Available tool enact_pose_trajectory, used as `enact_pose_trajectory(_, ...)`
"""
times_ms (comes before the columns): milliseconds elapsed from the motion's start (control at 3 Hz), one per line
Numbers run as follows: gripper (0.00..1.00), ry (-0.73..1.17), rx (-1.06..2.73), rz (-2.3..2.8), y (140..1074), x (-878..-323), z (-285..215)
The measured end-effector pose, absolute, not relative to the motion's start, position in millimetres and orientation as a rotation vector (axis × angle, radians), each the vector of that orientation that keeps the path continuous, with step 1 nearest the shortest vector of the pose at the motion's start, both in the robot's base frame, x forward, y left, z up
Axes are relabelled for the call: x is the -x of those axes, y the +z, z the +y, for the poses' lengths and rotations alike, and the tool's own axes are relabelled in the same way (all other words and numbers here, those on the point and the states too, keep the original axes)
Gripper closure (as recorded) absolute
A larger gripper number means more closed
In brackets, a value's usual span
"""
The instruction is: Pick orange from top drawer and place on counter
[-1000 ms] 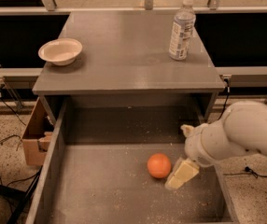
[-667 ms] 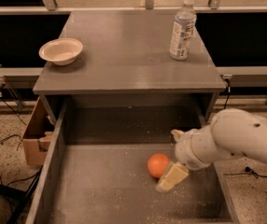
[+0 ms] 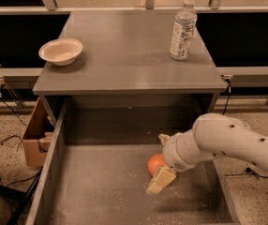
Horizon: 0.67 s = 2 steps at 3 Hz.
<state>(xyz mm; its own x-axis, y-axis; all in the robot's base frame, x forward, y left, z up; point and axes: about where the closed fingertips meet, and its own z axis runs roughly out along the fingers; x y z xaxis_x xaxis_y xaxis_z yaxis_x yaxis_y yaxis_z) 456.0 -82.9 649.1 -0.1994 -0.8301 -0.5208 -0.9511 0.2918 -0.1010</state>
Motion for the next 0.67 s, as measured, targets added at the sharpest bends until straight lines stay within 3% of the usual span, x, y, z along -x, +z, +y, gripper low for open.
enact_pose_trajectory(667, 0.41, 0.318, 1.663, 2.115, 624.4, -464.5, -81.9)
